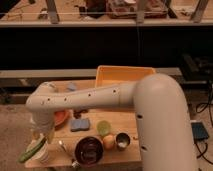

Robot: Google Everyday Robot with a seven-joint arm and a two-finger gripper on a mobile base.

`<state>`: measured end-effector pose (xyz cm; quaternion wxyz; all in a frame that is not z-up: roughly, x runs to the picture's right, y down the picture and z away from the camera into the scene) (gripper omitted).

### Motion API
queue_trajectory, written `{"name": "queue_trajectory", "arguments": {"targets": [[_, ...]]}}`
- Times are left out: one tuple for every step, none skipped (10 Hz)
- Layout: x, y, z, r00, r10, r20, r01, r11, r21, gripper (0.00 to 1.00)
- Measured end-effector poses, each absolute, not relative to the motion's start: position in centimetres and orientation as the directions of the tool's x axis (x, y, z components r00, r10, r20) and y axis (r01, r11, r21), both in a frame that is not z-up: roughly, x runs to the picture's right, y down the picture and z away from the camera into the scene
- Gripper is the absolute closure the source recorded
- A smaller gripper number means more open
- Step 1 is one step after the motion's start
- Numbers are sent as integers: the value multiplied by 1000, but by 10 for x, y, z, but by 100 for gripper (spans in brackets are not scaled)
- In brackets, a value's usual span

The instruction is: Place pepper in paper cup

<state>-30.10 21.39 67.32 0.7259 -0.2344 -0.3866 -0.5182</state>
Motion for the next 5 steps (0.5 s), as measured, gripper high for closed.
{"name": "queue_trajectory", "arguments": {"targets": [[-301, 213, 674, 163, -568, 807, 932, 356, 63, 20], [-301, 213, 675, 162, -566, 809, 932, 357, 64, 20], [-300, 213, 676, 164, -562, 810, 931, 360, 61, 20], [-298, 212, 678, 171, -559, 811, 930, 365, 55, 20], [-294, 210, 681, 186, -556, 810, 927, 373, 43, 20]]}}
